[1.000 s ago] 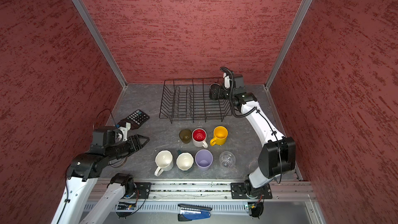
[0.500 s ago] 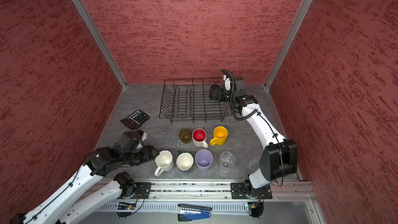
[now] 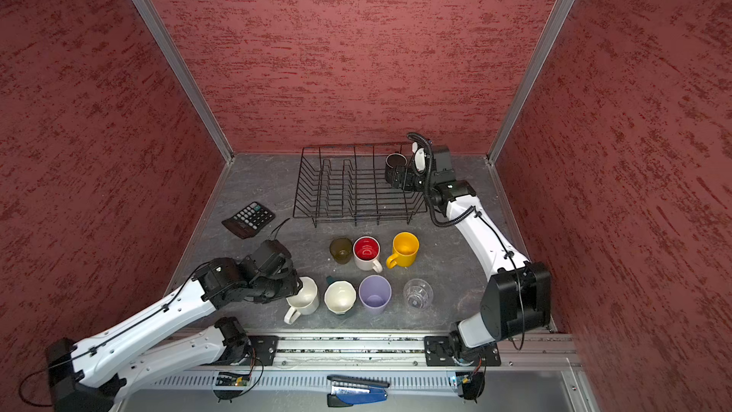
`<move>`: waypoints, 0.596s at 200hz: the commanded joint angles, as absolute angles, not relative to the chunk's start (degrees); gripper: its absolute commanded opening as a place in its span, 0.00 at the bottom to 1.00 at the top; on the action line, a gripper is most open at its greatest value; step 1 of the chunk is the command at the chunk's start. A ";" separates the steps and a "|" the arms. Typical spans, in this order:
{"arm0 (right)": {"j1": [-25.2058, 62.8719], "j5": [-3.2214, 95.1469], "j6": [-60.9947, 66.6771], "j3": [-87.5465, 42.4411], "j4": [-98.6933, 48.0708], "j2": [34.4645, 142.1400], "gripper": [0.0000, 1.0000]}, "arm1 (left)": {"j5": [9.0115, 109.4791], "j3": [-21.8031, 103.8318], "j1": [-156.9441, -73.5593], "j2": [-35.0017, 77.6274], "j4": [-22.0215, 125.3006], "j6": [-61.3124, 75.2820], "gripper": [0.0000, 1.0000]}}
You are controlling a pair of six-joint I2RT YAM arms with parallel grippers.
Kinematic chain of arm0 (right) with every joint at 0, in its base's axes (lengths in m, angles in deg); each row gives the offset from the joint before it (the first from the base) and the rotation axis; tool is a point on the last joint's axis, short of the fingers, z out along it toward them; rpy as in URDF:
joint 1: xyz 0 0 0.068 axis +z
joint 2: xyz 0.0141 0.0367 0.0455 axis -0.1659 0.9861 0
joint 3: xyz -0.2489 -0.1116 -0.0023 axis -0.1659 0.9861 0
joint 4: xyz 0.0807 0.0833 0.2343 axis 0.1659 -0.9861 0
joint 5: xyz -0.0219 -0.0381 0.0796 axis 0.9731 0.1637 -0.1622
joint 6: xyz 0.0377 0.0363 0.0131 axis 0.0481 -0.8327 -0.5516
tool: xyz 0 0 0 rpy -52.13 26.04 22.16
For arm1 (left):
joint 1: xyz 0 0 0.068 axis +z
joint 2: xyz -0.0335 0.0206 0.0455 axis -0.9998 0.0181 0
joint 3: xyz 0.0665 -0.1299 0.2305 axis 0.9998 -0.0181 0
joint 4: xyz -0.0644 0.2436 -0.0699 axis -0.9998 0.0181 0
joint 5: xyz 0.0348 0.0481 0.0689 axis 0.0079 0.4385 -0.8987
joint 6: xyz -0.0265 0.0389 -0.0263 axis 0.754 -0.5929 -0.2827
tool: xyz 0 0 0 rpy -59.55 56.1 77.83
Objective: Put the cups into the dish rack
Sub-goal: 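Reach the left gripper to the cream mug while the right gripper releases the black mug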
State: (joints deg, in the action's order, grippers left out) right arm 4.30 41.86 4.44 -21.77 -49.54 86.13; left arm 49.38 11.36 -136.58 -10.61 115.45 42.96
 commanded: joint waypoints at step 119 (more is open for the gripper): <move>4.66 41.27 4.81 -20.59 -47.06 85.23 0.99 | 47.56 9.16 -140.46 -7.04 115.67 49.10 0.40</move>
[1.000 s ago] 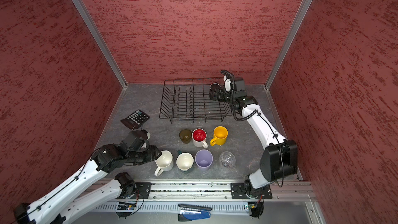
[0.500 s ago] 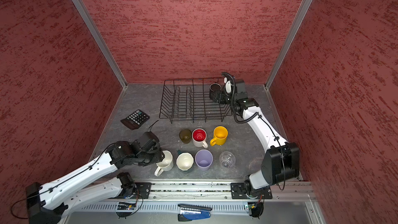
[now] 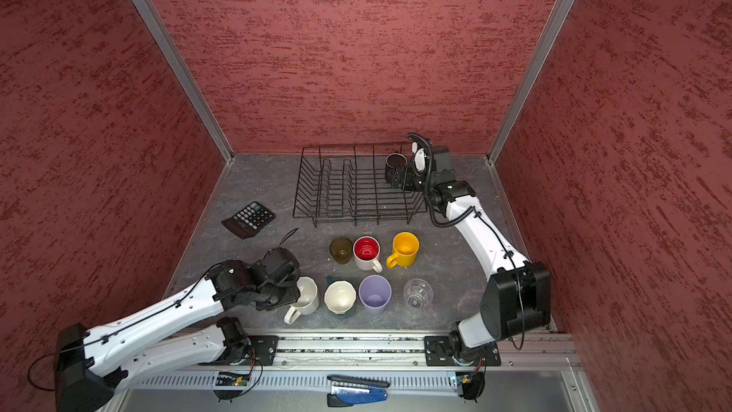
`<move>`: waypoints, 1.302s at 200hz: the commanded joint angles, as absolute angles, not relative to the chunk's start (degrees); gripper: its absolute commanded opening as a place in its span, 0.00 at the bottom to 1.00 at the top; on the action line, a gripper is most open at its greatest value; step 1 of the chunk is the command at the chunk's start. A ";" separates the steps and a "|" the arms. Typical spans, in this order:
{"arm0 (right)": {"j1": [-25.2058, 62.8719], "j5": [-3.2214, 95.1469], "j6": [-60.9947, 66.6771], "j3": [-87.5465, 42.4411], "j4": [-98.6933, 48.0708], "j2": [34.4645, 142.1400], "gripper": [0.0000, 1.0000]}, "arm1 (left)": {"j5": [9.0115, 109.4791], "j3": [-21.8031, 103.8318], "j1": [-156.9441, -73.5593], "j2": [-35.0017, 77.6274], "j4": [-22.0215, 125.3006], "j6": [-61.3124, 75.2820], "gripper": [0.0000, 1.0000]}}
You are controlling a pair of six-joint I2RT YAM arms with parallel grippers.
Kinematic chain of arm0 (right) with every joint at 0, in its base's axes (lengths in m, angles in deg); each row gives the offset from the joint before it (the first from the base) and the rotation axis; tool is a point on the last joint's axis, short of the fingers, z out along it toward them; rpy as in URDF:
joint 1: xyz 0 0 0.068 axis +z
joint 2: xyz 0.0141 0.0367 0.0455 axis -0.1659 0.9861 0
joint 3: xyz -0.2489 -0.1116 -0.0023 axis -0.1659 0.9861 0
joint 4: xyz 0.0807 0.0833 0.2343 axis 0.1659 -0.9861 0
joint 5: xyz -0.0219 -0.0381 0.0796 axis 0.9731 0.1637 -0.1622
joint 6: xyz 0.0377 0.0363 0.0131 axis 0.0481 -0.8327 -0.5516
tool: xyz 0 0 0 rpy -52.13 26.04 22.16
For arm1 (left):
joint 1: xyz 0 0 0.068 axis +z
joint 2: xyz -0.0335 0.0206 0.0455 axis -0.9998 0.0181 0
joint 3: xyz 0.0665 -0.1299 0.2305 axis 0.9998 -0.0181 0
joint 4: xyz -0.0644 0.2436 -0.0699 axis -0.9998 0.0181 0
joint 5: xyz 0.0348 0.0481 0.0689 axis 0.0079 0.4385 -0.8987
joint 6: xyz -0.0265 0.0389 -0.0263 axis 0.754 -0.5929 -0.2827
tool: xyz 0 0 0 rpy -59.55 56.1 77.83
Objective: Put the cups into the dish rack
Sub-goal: 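Reach the left gripper to the cream mug while the right gripper releases the black mug, then grasp the tall cream mug with the left gripper and lift it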
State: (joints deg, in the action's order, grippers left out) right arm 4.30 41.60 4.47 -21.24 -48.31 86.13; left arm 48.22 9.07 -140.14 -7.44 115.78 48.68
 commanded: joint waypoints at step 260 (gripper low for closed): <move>3.92 23.05 -3.35 -16.75 -29.78 84.08 0.99 | 49.68 19.72 -123.35 -31.08 98.22 32.81 0.00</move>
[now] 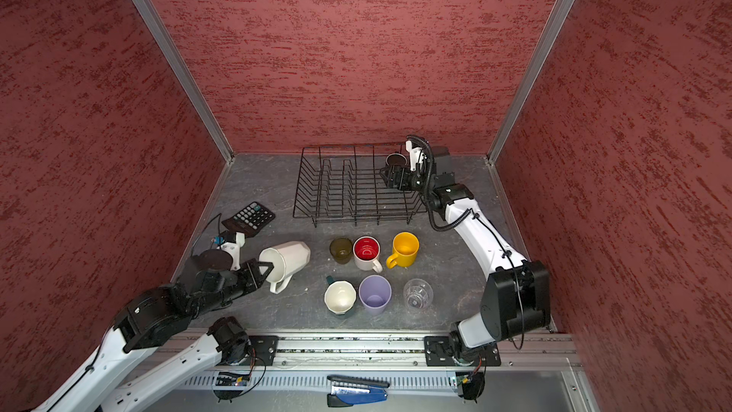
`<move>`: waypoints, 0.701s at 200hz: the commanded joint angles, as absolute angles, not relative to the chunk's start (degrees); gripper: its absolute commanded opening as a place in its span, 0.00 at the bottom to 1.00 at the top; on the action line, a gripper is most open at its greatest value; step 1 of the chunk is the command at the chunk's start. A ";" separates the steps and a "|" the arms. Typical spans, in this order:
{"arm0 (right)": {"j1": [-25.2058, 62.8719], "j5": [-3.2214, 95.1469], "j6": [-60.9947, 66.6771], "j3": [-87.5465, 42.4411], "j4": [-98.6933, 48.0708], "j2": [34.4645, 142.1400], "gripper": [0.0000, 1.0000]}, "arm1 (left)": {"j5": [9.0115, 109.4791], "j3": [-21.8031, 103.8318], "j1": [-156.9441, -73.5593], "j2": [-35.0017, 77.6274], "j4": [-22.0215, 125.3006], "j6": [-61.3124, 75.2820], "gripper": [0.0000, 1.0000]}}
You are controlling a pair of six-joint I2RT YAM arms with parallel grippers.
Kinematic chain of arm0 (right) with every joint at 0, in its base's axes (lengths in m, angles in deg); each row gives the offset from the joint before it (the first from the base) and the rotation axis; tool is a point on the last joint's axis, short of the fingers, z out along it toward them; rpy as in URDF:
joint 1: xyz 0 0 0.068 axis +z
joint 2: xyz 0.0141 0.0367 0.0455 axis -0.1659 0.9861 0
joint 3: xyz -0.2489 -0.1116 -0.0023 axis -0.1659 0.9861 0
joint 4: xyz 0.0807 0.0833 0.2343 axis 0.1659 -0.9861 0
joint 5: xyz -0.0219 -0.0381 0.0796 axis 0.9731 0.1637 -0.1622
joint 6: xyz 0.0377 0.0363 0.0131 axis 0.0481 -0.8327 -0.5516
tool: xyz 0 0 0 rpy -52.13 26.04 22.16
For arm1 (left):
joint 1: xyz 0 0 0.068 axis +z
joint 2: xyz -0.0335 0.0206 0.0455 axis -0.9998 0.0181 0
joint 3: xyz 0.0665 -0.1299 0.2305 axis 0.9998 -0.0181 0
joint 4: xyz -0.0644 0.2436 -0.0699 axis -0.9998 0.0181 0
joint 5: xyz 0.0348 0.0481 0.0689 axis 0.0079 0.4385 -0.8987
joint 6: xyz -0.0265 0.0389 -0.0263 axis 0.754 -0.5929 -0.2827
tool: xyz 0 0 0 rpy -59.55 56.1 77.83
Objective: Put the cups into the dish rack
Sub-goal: 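Grasp the tall cream mug with the left gripper and lift it, then carry the cream mug toward the right gripper while the right gripper approaches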
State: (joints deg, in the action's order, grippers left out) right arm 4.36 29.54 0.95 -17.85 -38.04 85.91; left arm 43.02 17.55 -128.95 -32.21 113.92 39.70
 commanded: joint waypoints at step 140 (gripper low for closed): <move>12.65 -3.70 -10.00 -10.53 -11.69 82.81 0.99 | 102.03 8.09 -102.32 -5.46 35.63 51.04 0.00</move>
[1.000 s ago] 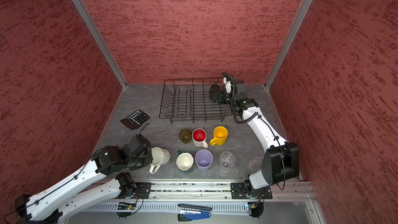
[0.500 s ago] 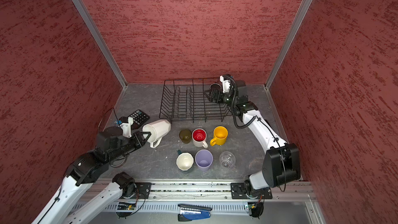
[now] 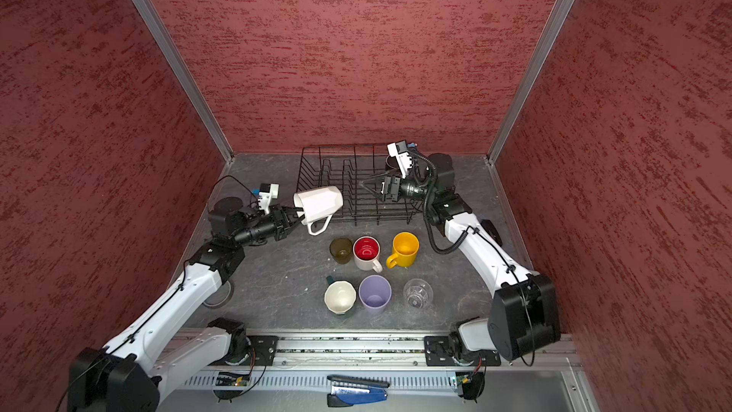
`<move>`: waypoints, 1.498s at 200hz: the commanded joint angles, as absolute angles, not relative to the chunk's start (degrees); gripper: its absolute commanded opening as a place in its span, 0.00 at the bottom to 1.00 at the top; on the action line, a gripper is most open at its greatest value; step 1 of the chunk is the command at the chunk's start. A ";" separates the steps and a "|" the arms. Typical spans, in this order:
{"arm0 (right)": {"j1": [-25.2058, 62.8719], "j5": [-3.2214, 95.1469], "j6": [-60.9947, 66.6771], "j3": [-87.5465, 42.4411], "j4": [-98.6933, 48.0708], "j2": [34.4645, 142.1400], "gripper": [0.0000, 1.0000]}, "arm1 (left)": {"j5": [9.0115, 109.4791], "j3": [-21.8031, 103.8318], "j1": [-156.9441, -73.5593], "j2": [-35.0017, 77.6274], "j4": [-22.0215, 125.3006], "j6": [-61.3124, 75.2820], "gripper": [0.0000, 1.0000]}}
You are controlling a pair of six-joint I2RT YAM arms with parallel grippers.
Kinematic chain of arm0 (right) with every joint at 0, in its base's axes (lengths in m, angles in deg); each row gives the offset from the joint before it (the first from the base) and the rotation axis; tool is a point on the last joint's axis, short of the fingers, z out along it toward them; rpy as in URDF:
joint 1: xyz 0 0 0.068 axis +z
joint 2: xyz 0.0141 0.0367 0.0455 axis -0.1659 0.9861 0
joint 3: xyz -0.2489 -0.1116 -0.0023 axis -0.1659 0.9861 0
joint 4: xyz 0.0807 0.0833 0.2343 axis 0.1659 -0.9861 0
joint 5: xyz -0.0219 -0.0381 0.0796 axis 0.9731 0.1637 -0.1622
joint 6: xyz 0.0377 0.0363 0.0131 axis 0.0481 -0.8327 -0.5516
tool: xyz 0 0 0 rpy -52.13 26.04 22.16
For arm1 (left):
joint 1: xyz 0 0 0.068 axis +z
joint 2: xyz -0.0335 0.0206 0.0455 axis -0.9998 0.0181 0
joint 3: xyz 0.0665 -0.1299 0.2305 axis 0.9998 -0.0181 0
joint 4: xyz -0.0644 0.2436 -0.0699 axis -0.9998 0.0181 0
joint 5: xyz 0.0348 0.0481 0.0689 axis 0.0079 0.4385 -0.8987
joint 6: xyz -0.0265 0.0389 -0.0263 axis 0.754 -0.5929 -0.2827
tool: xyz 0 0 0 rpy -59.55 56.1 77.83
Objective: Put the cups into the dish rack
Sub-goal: 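Carry the cream mug toward the right gripper while the right gripper approaches, then close the right gripper on the cream mug beside the left gripper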
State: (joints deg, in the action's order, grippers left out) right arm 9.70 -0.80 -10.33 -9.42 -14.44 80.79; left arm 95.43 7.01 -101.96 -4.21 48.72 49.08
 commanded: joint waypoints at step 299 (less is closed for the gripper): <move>25.09 -7.00 -18.60 -12.88 1.96 92.77 0.90 | 103.59 7.77 -105.21 -0.36 29.84 55.08 0.00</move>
State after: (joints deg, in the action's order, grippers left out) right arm 23.64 -6.53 -18.29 -11.01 0.58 91.63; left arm 102.34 5.72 -104.14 0.05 35.65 55.06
